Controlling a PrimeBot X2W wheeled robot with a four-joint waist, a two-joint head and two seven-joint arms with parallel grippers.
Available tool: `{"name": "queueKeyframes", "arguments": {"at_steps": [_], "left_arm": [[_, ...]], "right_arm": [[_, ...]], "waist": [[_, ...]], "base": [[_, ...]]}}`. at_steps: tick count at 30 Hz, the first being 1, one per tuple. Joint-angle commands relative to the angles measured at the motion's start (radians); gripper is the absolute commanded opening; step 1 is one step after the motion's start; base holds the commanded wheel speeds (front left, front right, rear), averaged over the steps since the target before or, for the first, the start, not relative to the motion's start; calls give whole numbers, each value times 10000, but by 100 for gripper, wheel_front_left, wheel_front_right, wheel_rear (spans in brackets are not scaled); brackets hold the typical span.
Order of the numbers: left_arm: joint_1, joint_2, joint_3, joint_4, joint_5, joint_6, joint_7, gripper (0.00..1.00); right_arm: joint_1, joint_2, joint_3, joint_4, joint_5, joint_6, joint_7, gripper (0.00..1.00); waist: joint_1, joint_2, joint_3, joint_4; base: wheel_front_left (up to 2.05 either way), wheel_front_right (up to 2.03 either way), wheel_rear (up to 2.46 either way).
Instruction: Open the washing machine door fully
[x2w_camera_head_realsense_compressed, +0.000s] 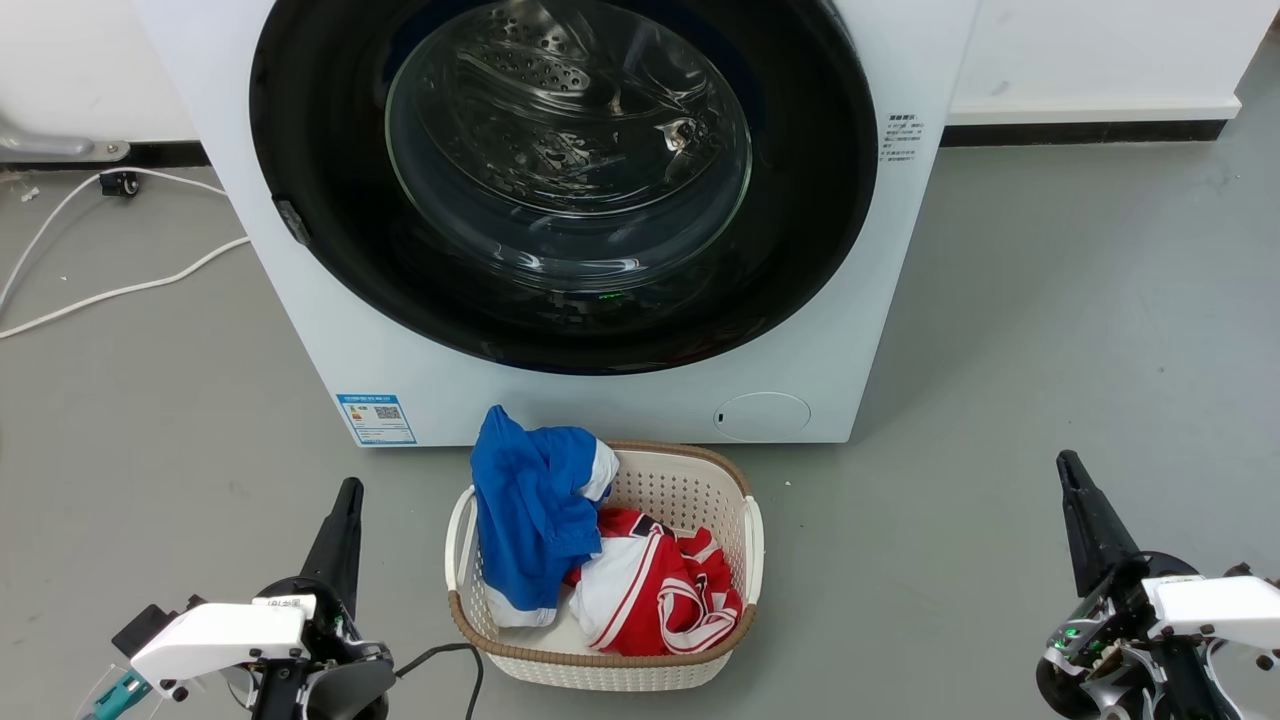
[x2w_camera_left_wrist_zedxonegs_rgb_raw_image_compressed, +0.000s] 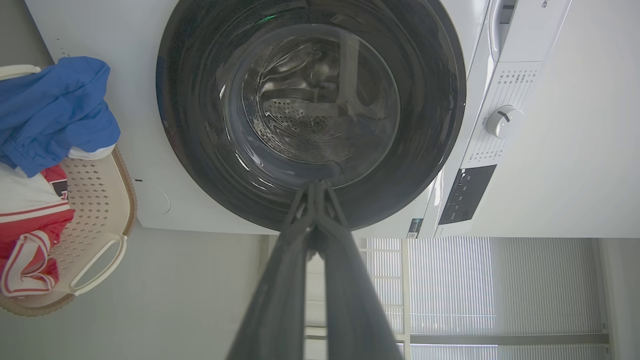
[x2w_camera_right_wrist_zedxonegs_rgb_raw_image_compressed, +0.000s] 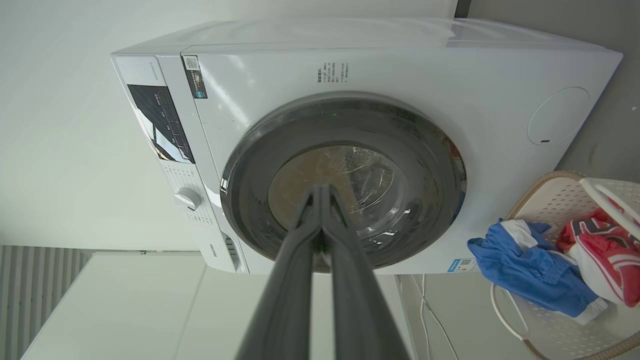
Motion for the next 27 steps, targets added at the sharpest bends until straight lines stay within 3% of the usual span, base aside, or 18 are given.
{"name": "queueKeyframes", "arguments": {"at_steps": [1, 27], "left_arm": [[-77, -9, 34, 6, 12, -28, 32, 0], [-79, -27, 60, 7, 44, -28, 41, 0]], "right_arm": [[-97, 25, -30, 16, -62, 29, 32, 0], [-105, 73, -95, 19, -121, 29, 90, 0]], "waist": [[0, -1, 0, 0], [0, -1, 0, 0]], "base": [[0, 0, 0], [0, 0, 0]]}}
